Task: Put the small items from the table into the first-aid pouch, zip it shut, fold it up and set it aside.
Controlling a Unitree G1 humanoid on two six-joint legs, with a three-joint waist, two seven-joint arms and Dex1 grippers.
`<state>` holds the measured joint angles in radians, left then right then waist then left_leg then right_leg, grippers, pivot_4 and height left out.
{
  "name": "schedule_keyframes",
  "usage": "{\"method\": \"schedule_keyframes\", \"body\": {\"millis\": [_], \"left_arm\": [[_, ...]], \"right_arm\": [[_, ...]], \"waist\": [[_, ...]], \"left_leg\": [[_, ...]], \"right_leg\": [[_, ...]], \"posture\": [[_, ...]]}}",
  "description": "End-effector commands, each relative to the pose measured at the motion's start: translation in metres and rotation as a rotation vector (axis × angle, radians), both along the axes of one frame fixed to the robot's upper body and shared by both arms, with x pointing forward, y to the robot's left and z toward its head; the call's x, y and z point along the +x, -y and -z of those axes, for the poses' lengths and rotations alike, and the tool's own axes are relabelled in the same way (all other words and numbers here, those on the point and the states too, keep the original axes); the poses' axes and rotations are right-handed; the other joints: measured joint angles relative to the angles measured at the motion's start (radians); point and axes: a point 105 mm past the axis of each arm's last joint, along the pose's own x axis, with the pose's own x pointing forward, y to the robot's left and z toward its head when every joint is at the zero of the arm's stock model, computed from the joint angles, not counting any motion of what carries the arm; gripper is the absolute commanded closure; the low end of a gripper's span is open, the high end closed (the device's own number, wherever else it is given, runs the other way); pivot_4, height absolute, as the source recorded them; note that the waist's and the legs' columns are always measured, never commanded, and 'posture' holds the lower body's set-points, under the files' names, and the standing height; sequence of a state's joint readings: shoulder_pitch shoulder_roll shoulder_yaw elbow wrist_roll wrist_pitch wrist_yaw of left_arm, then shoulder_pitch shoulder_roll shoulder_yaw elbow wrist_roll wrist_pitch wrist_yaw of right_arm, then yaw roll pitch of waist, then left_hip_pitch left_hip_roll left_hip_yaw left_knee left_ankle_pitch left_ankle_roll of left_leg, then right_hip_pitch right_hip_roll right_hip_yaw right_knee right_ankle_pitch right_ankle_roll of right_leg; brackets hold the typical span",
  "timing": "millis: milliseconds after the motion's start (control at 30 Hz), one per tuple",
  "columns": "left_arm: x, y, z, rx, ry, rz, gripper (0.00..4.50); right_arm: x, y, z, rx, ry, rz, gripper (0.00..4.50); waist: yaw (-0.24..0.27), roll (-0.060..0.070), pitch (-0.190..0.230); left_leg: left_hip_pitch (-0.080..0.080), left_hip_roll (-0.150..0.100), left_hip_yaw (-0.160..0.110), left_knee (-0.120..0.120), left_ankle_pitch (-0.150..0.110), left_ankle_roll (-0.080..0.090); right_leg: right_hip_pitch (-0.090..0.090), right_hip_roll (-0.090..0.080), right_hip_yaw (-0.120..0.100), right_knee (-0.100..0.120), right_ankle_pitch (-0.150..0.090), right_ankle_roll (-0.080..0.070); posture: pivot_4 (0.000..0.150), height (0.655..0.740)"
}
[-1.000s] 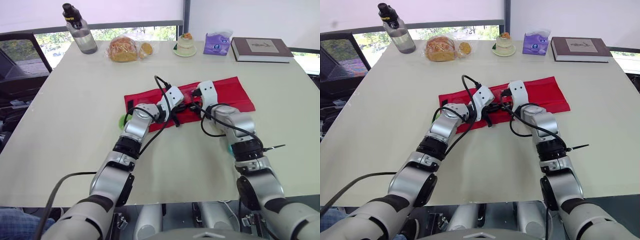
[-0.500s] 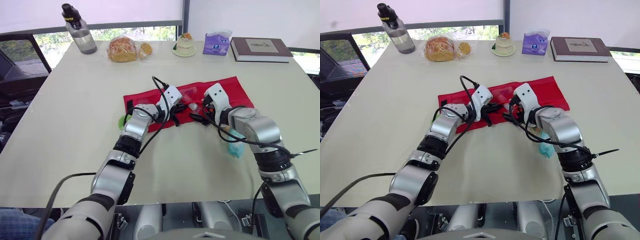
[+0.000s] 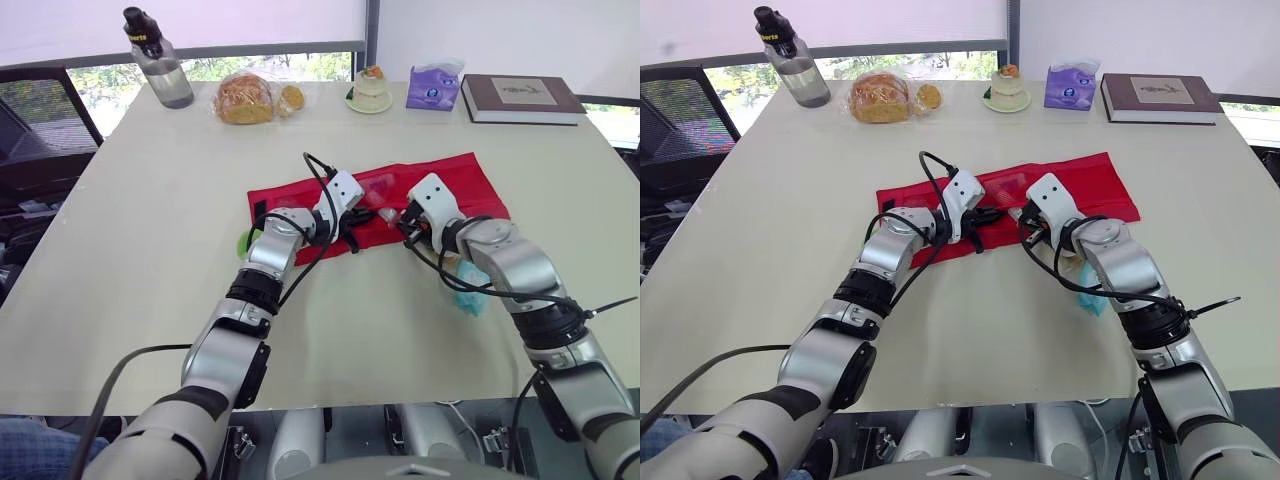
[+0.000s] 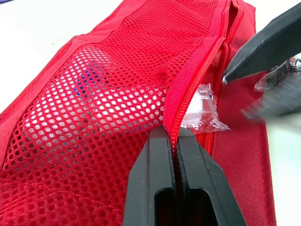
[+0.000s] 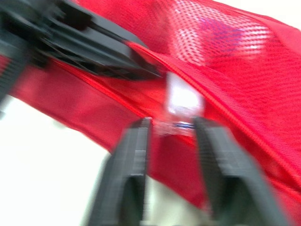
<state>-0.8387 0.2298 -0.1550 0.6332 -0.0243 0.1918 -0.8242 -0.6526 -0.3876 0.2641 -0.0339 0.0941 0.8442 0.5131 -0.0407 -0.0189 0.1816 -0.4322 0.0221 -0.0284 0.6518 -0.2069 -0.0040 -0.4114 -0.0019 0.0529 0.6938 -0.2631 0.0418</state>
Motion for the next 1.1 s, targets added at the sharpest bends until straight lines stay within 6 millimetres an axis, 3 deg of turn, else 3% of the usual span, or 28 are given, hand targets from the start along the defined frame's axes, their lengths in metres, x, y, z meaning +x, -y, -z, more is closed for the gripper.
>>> {"method": "schedule_keyframes", "body": {"millis": [33,200,500,733,1100], "left_arm": [[0.001,0.002,-0.014,-0.027,0.032,0.01,4.5],[0.0,0.002,-0.012,-0.028,0.028,0.013,4.5],[-0.002,0.004,-0.012,-0.034,0.023,0.021,4.5],[-0.005,0.003,-0.013,-0.035,0.023,0.034,4.5],[-0.001,-0.008,-0.013,-0.03,0.028,-0.014,4.5]], "right_arm": [[0.006,0.0,-0.009,-0.01,0.075,0.0,4.47],[0.012,-0.007,-0.003,-0.027,0.105,-0.009,4.47],[0.022,-0.052,-0.006,0.016,0.172,-0.104,4.47],[0.021,-0.067,-0.009,0.075,0.217,-0.139,4.47],[0.006,-0.042,-0.005,0.103,0.203,-0.171,4.47]], "waist": [[0.0,0.0,0.0],[-0.001,0.0,0.0],[-0.001,0.0,0.0],[-0.001,0.0,0.0],[0.0,0.0,0.0]], "left_leg": [[0.0,0.0,0.0,0.0,0.0,0.0],[0.0,0.0,0.0,0.0,0.0,0.0],[0.0,0.0,0.0,0.0,0.0,0.0],[0.0,0.0,0.0,0.0,0.0,0.0],[0.0,0.0,0.0,0.0,0.0,0.0]], "right_leg": [[0.0,0.0,0.0,0.0,0.0,0.0],[0.0,0.0,0.0,0.0,0.0,0.0],[0.0,0.0,0.0,0.0,0.0,0.0],[0.0,0.0,0.0,0.0,0.0,0.0],[0.0,0.0,0.0,0.0,0.0,0.0]], "posture": [[0.15,0.74],[0.15,0.74],[0.15,0.74],[0.15,0.74],[0.15,0.74]]}}
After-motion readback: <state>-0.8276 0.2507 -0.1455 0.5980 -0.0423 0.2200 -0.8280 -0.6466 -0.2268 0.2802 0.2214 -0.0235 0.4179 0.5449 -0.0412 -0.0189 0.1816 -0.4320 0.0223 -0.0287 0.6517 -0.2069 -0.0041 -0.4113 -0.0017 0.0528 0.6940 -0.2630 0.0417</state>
